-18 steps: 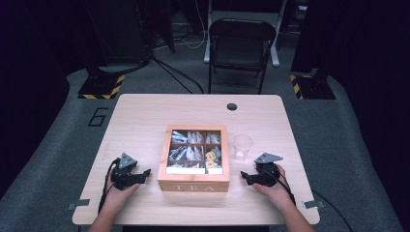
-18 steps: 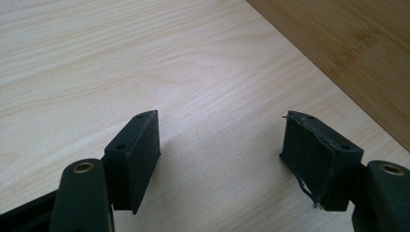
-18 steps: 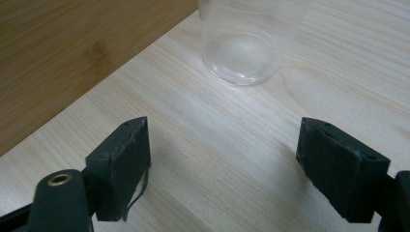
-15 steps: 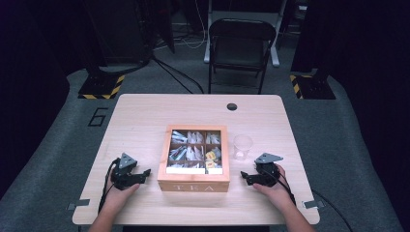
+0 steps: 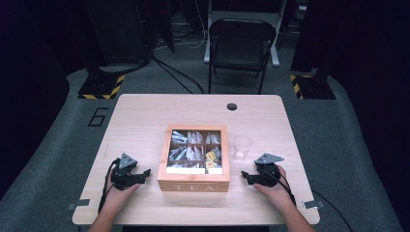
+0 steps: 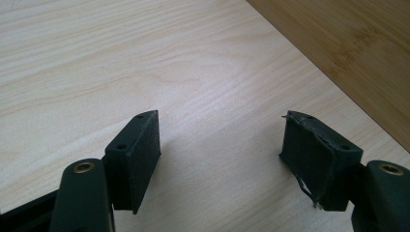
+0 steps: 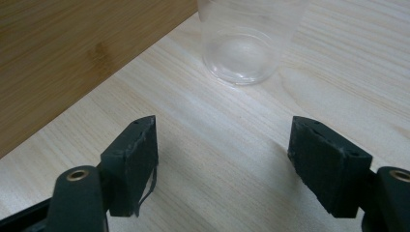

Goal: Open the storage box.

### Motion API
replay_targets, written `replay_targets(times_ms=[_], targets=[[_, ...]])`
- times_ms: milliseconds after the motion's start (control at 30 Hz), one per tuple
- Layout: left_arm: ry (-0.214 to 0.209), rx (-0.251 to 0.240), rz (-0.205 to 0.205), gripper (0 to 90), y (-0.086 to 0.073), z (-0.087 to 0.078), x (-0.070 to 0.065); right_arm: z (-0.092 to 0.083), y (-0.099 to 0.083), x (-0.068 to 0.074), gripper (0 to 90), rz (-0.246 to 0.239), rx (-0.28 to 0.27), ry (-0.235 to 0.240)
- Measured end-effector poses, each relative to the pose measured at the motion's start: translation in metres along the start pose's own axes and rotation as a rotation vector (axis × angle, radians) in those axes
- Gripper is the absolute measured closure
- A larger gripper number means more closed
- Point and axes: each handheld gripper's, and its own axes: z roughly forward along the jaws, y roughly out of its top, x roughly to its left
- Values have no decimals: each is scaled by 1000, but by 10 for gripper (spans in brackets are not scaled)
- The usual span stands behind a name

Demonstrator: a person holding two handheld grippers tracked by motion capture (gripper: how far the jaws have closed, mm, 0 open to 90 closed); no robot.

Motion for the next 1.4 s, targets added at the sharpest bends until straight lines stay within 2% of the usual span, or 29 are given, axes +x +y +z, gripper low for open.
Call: replay_targets(times_ms=[267,367,467,567,700,767,1067,1267,1333,1400], targets=[[3,-10,-3,302,-1,0,0,-2,0,-2,338,-3,0,2],[-6,-3,2,319,-1,-1,0,-4,1,-1,377,11,12,11],[-17,7,0,335,0,-3,-1,-5,2,0,390,-2,17,7],[-34,11,1,345,1,-5,-3,-11,5,1,395,-10,1,11],[-50,-9,-8,362,4,-10,-7,-19,9,3,405,4,-38,24],[-60,-10,-5,371,5,-13,-8,-23,11,3,411,8,-36,34],[-75,-29,-4,390,9,-24,-13,-36,18,10,426,-16,-52,35],[-86,-37,7,404,12,-33,-19,-43,22,19,452,-66,-63,34],[-88,-51,4,404,13,-35,-22,-45,23,21,462,-77,-68,49],[-94,-43,7,409,13,-36,-23,-46,24,24,465,-73,-76,57]])
